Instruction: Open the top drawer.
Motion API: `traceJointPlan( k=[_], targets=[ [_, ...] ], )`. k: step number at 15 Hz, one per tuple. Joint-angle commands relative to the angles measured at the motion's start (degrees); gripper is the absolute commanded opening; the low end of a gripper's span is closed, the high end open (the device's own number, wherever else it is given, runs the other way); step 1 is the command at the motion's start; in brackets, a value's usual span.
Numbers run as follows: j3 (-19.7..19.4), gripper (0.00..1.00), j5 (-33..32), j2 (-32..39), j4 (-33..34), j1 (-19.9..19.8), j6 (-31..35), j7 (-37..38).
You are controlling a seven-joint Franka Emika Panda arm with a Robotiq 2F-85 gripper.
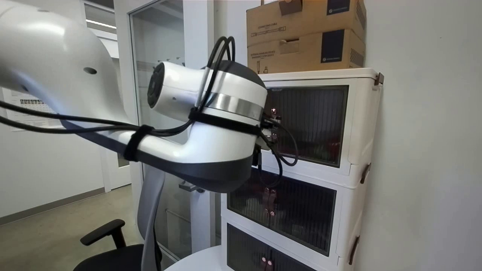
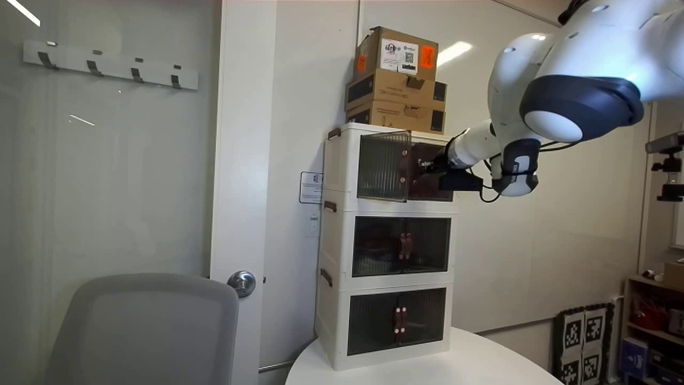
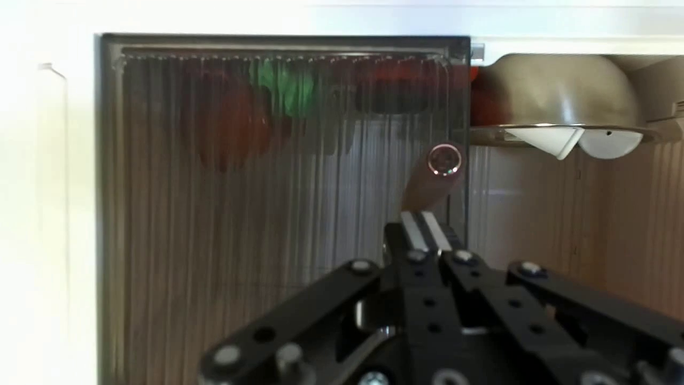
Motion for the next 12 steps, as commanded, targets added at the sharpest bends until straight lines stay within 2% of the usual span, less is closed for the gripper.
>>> traceJointPlan(
  k=[1,3,7,8,9,10,11,12],
  targets=[
    [-0.14,0.0,-9.31,2.94,-5.42,-0.85,1.38,5.48],
    [-1.55,0.0,-13.39,3.5,-8.59,-0.15,2.21,7.76],
    [-2.38,0.0,-19.91,4.23,-12.98,-1.47,2.12,11.52],
    [2.49,0.01,-20.18,12.88,-15.92,-1.54,-3.11,3.95],
    [-2.08,0.03,-22.13,5.55,-14.63,-1.61,1.92,12.59],
    [-1.78,0.28,-22.57,6.59,-15.39,-1.59,2.25,12.67],
    [-2.01,0.28,-23.39,7.0,-15.77,-1.56,3.05,13.24],
    [-2.29,0.35,-23.51,7.1,-15.95,-1.57,3.72,13.49]
  ],
)
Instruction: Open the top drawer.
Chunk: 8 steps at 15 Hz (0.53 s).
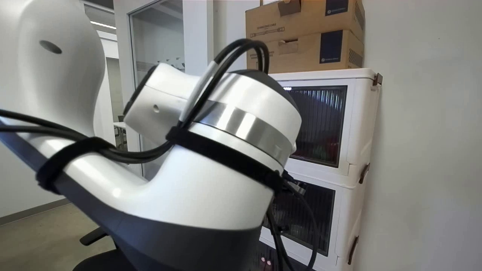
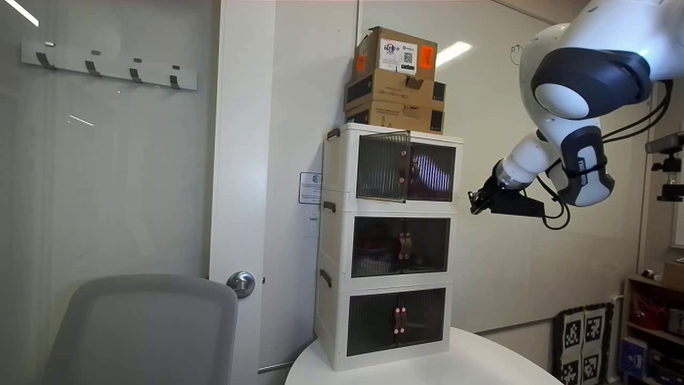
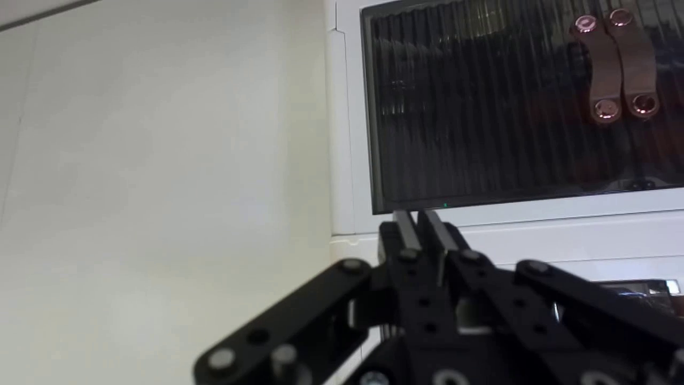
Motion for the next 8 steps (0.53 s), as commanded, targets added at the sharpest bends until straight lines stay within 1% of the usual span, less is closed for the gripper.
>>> traceJointPlan(
  k=[1,2,3,4,5,6,7,8],
  targets=[
    [-1.23,0.4,-2.72,1.73,-0.84,0.0,2.4,2.41],
    [2.83,0.47,-2.99,10.81,-2.44,0.01,-3.44,-5.1],
    [-1.34,0.55,-3.18,2.84,-0.09,0.02,2.57,1.8],
    [-1.0,0.62,-3.31,3.77,0.89,0.12,2.99,0.87],
    [-1.06,0.7,-3.61,3.78,2.23,0.28,3.6,0.24],
    [3.35,0.77,-3.89,12.23,1.62,0.4,-2.17,-7.28],
    [0.17,0.85,-3.85,3.76,5.36,0.55,3.29,-1.33],
    [1.14,0.92,-4.07,4.21,6.76,0.82,2.83,-1.91]
  ],
)
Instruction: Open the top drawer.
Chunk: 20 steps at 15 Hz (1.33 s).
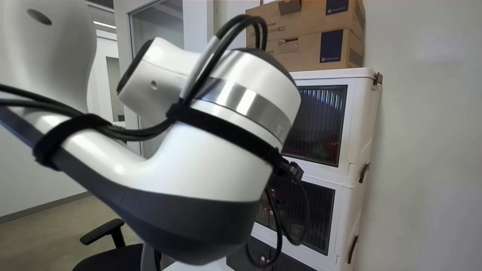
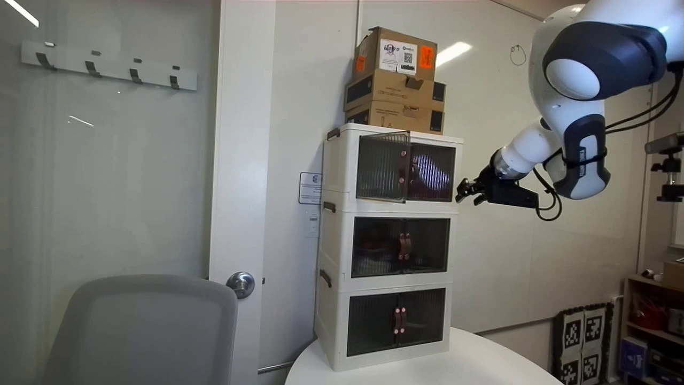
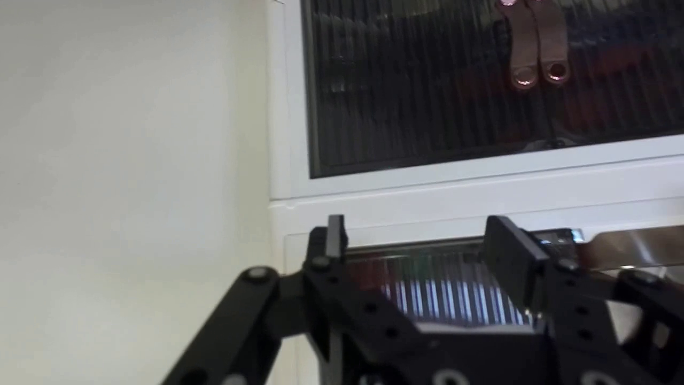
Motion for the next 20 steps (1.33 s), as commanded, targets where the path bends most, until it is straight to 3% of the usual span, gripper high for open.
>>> traceJointPlan(
  k=[1,4,6,7,9,10,12,14,15,20],
  targets=[
    [1.35,0.99,-2.35,-1.28,7.22,0.29,0.53,0.87],
    [4.55,1.0,-1.85,-3.61,14.97,-1.71,-1.27,1.41],
    [3.37,1.0,-0.78,-6.16,16.99,0.61,-2.68,2.52],
    [5.38,1.0,-0.71,-6.77,20.39,-1.8,-4.08,2.57],
    [3.65,1.0,0.35,-9.58,21.21,0.36,-5.71,4.09],
    [5.16,1.0,-0.38,-9.86,23.72,-1.5,-7.55,4.96],
    [3.25,1.0,0.3,-12.14,23.39,0.55,-9.3,7.01],
    [4.01,1.0,0.0,-12.55,25.39,-0.85,-11.32,8.35],
    [2.48,1.0,0.51,-13.04,24.32,0.62,-11.48,8.89],
    [0.45,1.0,3.92,-12.13,25.54,0.09,-11.54,7.55]
  ],
)
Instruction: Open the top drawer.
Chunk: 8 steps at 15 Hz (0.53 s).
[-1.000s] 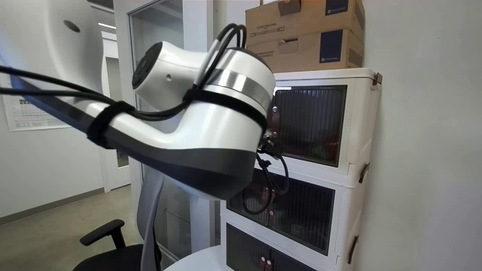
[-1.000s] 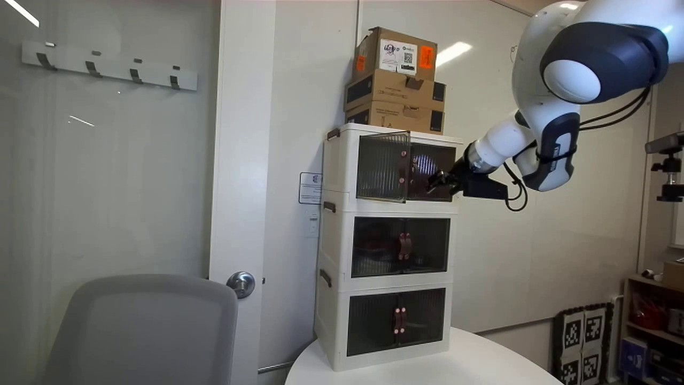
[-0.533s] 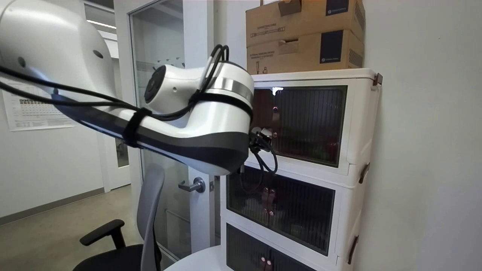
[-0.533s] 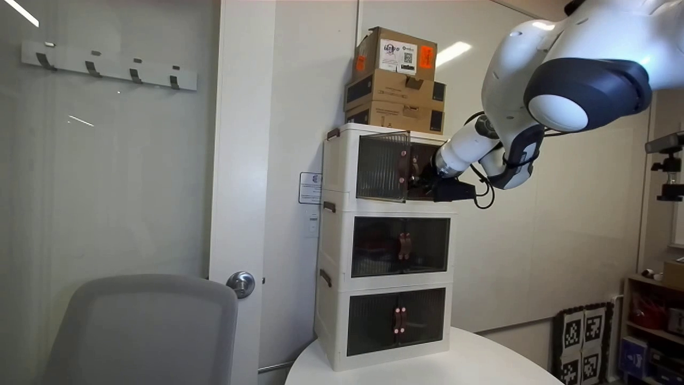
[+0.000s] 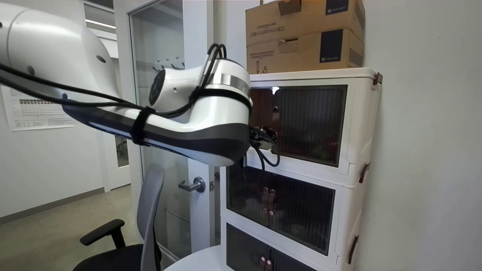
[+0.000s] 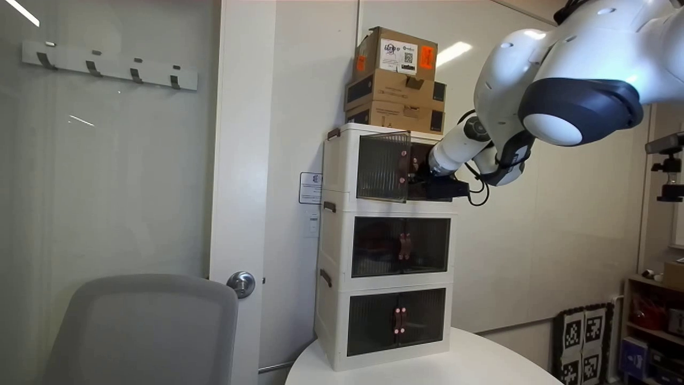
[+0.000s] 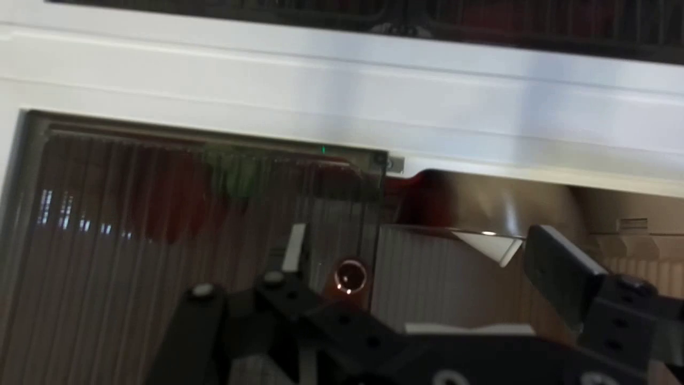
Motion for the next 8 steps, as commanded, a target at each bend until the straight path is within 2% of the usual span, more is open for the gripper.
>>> traceJointPlan(
  k=[1,2,4,5,6,7,8],
  targets=[
    [-2.79,1.0,3.01,-0.63,1.97,-0.27,-0.18,0.64],
    [1.71,1.0,5.44,5.06,-0.35,-0.11,-4.21,-7.46],
    [2.76,1.0,8.5,6.47,-1.0,-0.11,-6.35,-11.44],
    [-1.55,0.97,7.03,1.9,0.97,-0.12,-4.14,-4.53],
    [-1.2,0.73,7.01,2.43,0.65,-0.1,-4.81,-5.03],
    [3.94,0.73,10.06,7.9,-2.02,-0.11,-8.6,-14.34],
    [4.46,0.68,10.82,8.2,-2.43,-0.17,-9.69,-15.57]
  ],
)
